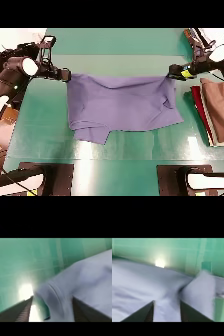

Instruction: Fold the shirts.

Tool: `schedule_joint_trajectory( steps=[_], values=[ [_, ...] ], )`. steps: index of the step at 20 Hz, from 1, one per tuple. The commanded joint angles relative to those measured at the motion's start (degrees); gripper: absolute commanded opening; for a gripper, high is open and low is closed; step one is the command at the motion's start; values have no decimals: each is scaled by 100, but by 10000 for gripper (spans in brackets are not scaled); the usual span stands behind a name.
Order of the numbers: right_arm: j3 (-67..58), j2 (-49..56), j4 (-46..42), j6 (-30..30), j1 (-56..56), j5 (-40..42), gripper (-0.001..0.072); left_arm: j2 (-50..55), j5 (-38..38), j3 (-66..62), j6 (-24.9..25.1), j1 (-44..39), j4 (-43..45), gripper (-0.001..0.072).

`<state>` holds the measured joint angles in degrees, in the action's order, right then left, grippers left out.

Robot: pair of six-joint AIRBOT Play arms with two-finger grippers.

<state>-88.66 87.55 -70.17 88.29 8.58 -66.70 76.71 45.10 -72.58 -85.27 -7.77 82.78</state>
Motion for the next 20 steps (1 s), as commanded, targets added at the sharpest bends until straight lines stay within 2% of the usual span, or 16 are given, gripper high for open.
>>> schedule_joint_trajectory(
  steps=[1, 2, 3, 5, 7, 9, 13, 20],
  values=[
    [-673, 398, 345, -175, -114, -393, 379, 118, 557, -267, -129, 103, 232, 582],
    [-693, 297, 376, -284, -173, -577, 378, 28, 1086, -345, -129, 216, 234, 520],
    [-645, 146, 372, -393, -254, -765, 379, -74, 1530, -341, -129, 350, 234, 493],
    [-203, -306, 380, -501, -409, -857, 378, -330, 2280, -138, -131, 636, 212, 493],
    [529, -883, 531, -520, -608, -855, 378, -750, 2505, 498, -133, 782, 63, 493],
    [1279, -1405, 713, -568, -767, -850, 378, -1202, 2424, 1392, -175, 780, -225, 493],
    [2315, -2127, 916, -697, -881, -774, 378, -1530, 1832, 3014, -129, 780, -1679, 494],
    [2828, -2583, 922, -697, -874, -680, 378, -1530, 1045, 4009, 0, 776, -2544, 493]
  ],
)
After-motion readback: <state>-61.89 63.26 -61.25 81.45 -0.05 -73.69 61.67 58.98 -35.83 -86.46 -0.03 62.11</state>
